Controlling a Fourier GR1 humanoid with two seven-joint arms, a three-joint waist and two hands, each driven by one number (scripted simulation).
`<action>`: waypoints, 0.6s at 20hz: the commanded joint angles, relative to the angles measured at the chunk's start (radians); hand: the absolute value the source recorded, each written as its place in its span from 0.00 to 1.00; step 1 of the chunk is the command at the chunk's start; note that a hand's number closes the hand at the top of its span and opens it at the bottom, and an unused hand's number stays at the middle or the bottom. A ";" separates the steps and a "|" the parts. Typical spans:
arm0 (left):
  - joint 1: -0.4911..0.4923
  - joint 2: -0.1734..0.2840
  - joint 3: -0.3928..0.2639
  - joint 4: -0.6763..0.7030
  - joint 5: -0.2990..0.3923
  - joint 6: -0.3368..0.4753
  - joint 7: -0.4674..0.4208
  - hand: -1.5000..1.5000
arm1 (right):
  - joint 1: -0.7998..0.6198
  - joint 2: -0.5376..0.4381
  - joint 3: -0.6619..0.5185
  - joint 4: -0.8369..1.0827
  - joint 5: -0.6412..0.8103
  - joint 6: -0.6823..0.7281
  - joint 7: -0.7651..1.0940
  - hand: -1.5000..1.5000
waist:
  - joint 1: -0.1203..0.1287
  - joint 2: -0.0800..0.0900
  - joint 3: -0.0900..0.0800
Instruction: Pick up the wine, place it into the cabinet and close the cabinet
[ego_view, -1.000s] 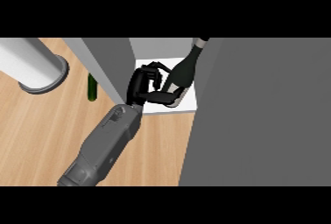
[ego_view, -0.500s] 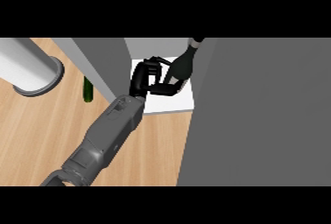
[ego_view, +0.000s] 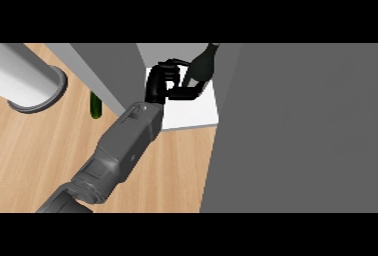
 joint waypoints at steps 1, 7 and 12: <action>-0.034 0.018 0.025 0.061 0.001 -0.016 -0.029 1.00 | 0.048 -0.009 0.010 -0.151 -0.068 0.011 0.039 0.00 | -0.004 0.006 0.000; -0.054 0.026 0.020 0.123 -0.031 0.040 -0.091 1.00 | 0.061 -0.006 0.022 -0.145 -0.071 0.029 0.011 0.00 | -0.006 0.006 0.000; -0.105 0.032 0.016 0.167 -0.052 0.101 -0.092 0.00 | 0.064 0.001 0.023 -0.114 -0.065 0.039 -0.010 0.00 | -0.012 0.010 0.000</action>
